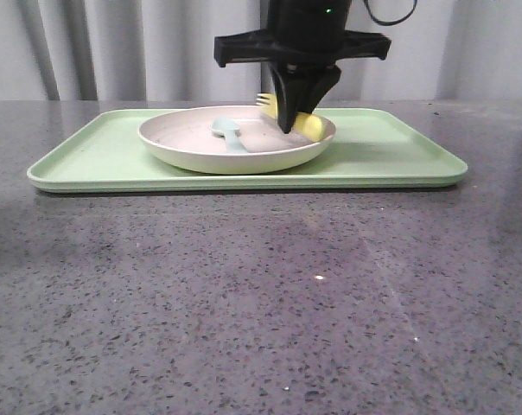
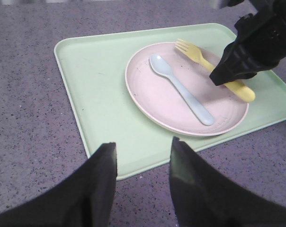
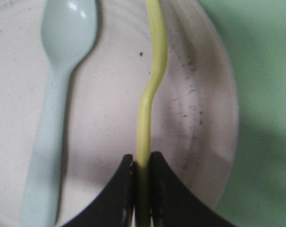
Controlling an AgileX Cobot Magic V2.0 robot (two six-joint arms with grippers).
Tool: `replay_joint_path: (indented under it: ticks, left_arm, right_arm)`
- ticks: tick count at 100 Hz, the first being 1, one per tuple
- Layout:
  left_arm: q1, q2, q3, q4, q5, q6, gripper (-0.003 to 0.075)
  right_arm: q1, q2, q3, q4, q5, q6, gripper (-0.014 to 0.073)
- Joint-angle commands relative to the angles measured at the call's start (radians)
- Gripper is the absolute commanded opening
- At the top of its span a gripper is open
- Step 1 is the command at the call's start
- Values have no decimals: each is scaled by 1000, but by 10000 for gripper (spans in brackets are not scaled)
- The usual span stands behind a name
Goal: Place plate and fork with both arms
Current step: 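Grasp the yellow fork with the right gripper and lift it, then carry the fork beside the plate and lower it onto the tray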
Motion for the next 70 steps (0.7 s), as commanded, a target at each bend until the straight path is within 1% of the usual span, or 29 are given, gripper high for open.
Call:
replay_joint_path:
  ticks: [1,44,61,70]
  left_arm:
    - [-7,-12,-28,-24,-78,-12,273]
    - [-7,-12,-28,-24,-90,-12,273]
    - [-7,-12,-28,-24,-90,-12,273]
    - [-7,-12,-28,-24,-90,-12,273]
  right_arm:
    - [-24,-91,-38,-28,17,-2,-68]
    - [-155,-140,-33,-30,180,-2,-68]
    - [-174,-138,-21,-29,171,-2,-68]
    - [-175,-135,14,-27,149,-2,-68]
